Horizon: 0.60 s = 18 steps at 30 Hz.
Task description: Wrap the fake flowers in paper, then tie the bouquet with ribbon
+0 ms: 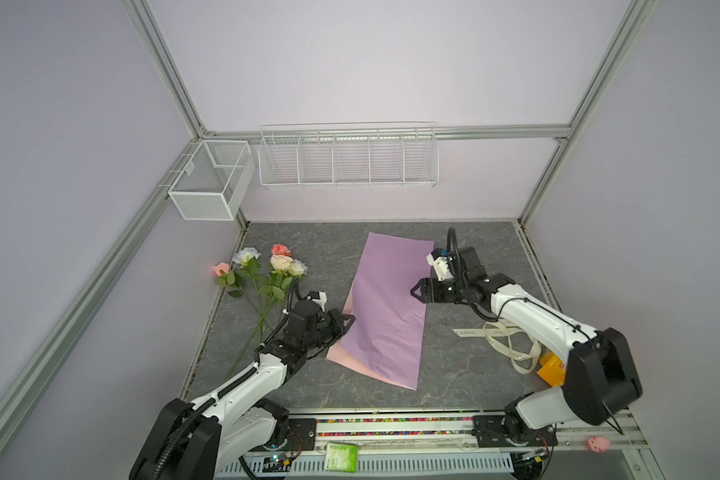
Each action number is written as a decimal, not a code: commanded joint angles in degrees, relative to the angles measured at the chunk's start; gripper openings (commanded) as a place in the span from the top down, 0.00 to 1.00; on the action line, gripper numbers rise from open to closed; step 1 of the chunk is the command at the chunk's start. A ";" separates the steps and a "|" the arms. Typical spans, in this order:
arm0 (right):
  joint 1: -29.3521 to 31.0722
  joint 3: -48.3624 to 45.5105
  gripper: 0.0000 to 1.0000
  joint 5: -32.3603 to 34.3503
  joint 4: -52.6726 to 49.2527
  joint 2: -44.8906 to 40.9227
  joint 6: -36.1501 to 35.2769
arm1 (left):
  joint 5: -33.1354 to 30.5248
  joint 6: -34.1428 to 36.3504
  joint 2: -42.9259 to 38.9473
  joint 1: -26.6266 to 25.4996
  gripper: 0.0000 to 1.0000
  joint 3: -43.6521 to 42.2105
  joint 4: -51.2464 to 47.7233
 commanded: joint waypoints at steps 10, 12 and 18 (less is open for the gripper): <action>42.69 -10.71 0.17 42.86 23.44 -2.57 -24.31 | 5.70 -3.41 2.21 0.27 0.95 3.37 4.09; 45.43 -9.89 0.15 46.79 26.39 0.86 -29.16 | 6.10 -3.65 2.51 0.23 0.95 3.66 4.26; 48.29 -8.64 0.13 57.72 33.36 7.78 -32.49 | 7.13 -4.66 2.79 0.28 0.95 4.16 5.05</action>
